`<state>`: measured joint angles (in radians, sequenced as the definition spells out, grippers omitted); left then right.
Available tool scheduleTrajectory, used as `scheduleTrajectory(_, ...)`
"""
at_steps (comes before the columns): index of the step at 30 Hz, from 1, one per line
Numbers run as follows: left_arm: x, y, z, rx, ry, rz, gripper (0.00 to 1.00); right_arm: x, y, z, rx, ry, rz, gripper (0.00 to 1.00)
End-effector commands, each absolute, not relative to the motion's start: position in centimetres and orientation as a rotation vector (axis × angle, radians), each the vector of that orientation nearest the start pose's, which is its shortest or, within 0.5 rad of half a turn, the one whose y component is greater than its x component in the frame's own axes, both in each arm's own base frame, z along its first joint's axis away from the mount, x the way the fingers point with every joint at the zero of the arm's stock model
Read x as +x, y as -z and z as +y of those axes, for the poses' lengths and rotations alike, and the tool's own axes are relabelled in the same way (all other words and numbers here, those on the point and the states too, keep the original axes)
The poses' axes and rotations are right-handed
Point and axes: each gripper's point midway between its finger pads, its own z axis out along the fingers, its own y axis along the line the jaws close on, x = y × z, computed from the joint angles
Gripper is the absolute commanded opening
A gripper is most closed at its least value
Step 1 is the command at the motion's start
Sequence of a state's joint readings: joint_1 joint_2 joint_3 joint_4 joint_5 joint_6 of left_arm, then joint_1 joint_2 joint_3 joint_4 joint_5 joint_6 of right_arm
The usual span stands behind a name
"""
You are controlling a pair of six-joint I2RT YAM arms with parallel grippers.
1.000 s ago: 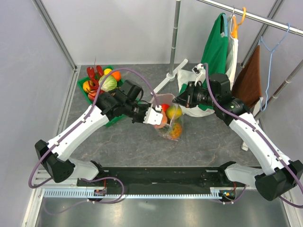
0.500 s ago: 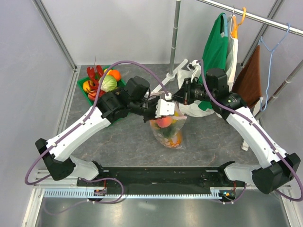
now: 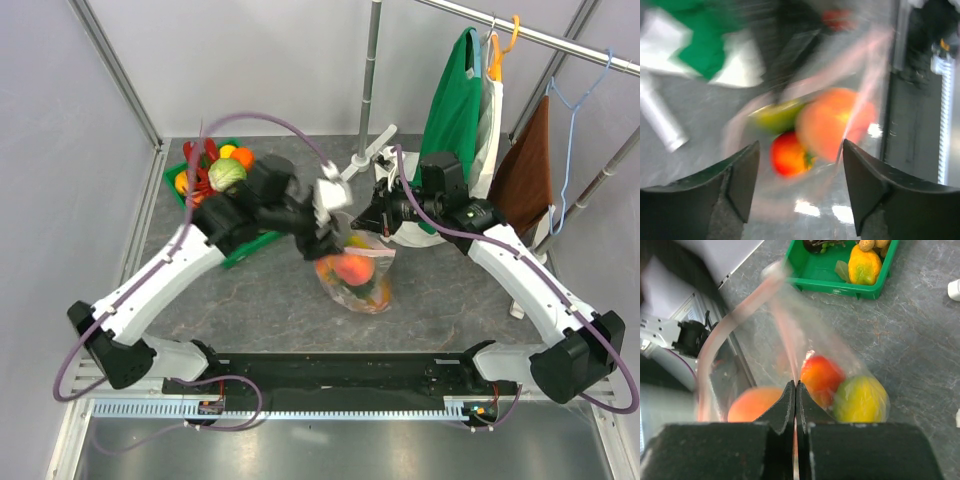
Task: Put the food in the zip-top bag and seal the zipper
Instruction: Adjust the zipper food storage bag at the center of the board.
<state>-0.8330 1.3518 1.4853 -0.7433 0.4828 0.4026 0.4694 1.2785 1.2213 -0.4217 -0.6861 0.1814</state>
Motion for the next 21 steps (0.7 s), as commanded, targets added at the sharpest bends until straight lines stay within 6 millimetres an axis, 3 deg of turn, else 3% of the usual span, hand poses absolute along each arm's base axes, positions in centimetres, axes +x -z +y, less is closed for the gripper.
scheduleTrajectory(1,21.6,-39.1,-26.0,1.348,0.84,1.41,0.77,26.1,-28.5,26.9,-0.867,-1.098,1.894,0.0)
scheduleTrajectory(2,23.1,-38.7,-24.4,1.335,0.802,1.445,0.83,26.1,-28.8,27.0,-0.866,-1.103,1.89,0.0)
scheduleTrajectory(5,24.4,-36.4,-21.2,1.341,0.762,1.458,0.85,26.0,-28.8,27.0,-0.889,-1.098,1.877,0.0)
scheduleTrajectory(6,24.7,-33.8,-20.6,1.342,0.762,1.498,0.84,25.9,-28.9,26.9,-0.894,-1.096,1.871,0.0)
scheduleTrajectory(8,26.7,-32.3,-19.2,1.278,0.733,1.504,0.84,25.7,-28.7,26.9,-0.907,-1.092,1.868,0.0)
scheduleTrajectory(9,26.5,-30.4,-19.3,1.274,0.821,1.507,0.84,25.6,-28.7,26.8,-0.91,-1.095,1.868,0.0)
scheduleTrajectory(12,27.8,-28.5,-19.3,1.278,0.858,1.436,0.84,25.3,-28.7,26.8,-0.94,-1.101,1.855,0.0)
scheduleTrajectory(18,29.3,-27.3,-21.2,1.38,0.831,1.183,0.84,25.0,-29.4,26.3,-1.048,-1.033,1.791,0.0)
scheduleTrajectory(21,30.0,-26.5,-22.7,1.41,0.865,1.145,0.83,24.9,-29.7,26.4,-1.085,-1.03,1.768,0.0)
